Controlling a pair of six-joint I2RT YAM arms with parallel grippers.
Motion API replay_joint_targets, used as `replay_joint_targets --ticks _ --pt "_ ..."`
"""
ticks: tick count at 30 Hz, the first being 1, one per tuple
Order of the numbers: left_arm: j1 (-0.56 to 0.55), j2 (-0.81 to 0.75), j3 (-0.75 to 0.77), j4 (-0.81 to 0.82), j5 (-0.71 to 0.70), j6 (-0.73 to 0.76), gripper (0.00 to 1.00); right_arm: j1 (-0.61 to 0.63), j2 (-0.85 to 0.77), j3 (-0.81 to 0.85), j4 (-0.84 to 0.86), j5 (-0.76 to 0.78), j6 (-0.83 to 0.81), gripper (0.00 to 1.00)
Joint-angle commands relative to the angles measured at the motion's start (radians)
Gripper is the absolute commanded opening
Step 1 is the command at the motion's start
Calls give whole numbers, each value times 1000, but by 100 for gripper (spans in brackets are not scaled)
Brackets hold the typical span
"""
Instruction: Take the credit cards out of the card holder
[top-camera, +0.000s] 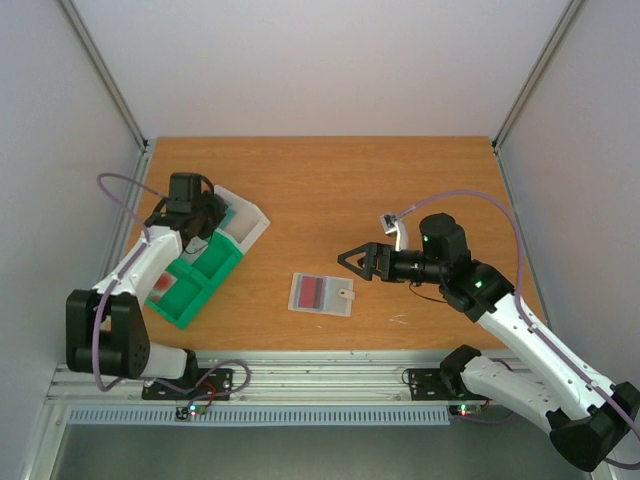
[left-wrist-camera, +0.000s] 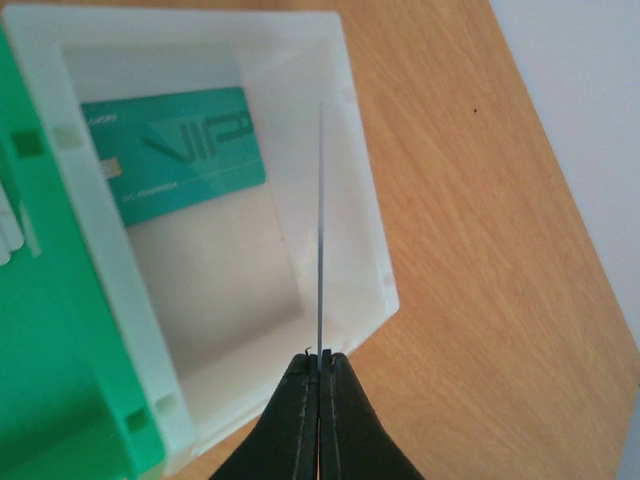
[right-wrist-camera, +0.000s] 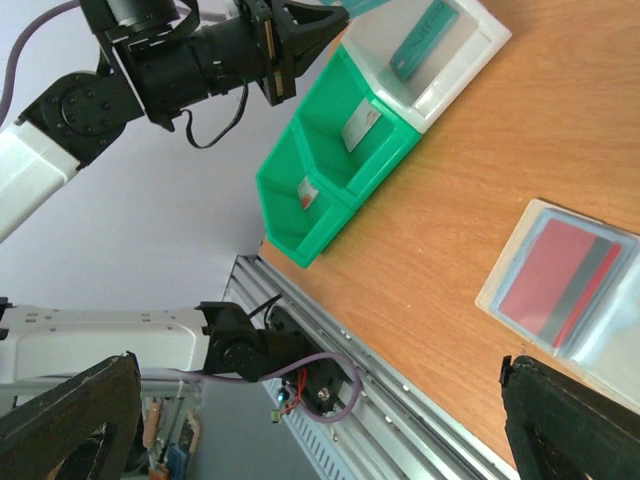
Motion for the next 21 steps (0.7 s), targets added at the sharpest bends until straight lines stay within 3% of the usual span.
replay_joint_targets --ticks 1,21 --pt "6 73 62 47 -12 5 0 2 -21 38 -53 43 -36 98" --pt "10 208 121 6 -97 48 0 0 -20 52 -79 80 -48 99"
